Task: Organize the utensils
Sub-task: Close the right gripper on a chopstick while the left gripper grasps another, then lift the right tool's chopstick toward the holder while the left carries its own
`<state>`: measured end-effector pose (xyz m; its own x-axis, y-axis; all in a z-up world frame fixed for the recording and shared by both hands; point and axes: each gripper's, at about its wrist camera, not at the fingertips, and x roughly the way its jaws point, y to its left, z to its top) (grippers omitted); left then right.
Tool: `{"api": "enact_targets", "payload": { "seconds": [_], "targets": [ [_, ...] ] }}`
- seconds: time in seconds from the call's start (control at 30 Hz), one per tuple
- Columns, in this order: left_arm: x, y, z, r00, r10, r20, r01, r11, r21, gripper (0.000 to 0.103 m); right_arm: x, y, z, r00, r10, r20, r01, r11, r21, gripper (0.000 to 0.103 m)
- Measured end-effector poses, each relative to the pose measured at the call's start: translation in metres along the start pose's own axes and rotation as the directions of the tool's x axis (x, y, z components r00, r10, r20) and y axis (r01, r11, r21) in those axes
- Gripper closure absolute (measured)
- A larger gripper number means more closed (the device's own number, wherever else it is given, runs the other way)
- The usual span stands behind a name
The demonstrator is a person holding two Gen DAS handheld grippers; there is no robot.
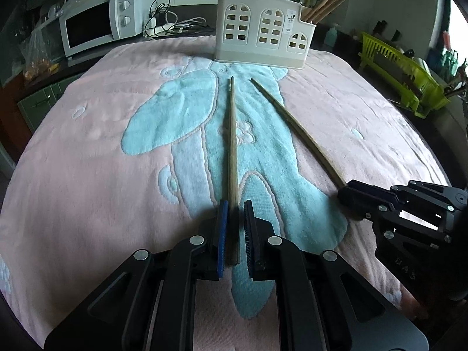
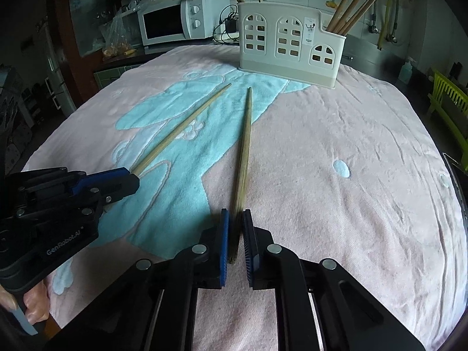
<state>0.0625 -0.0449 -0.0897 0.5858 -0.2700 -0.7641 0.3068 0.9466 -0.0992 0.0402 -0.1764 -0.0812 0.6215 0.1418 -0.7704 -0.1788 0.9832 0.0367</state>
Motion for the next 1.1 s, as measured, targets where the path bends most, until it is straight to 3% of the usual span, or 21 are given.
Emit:
{"api": "enact_targets", "payload": {
  "seconds": [0.23, 0.43, 0.7, 0.9, 1.1],
  "targets": [
    [-0.006, 0.007, 0.007, 1.0, -0.001, -0.005, 0.001, 1.0, 0.012, 0.097, -0.014, -0.013, 0.002, 0.999, 0.008, 0.032, -0.009, 1.0, 0.028, 0.096],
    [-0.041, 0.014, 0.024, 0.992, -0.002, 0.126, 0.0, 1.0, 0.012, 0.097, -0.051, -0.023, 0.021, 0.99, -0.006, 0.144, 0.003, 1.0, 0.021, 0.096],
    [-0.072, 0.018, 0.061, 0.95, -0.025, 0.312, 0.018, 1.0, 0.023, 0.097, -0.091, -0.023, 0.067, 0.951, 0.012, 0.308, -0.006, 1.0, -0.019, 0.096],
    [-0.068, 0.027, 0.081, 0.933, -0.033, 0.358, 0.04, 0.999, -0.014, 0.097, -0.082, -0.025, 0.099, 0.945, 0.024, 0.326, -0.014, 0.999, -0.034, 0.096],
    [-0.065, 0.03, 0.102, 0.931, -0.04, 0.362, 0.047, 0.999, -0.011, 0.097, -0.062, -0.041, 0.129, 0.954, 0.063, 0.294, -0.065, 0.998, -0.003, 0.096]
  ]
}}
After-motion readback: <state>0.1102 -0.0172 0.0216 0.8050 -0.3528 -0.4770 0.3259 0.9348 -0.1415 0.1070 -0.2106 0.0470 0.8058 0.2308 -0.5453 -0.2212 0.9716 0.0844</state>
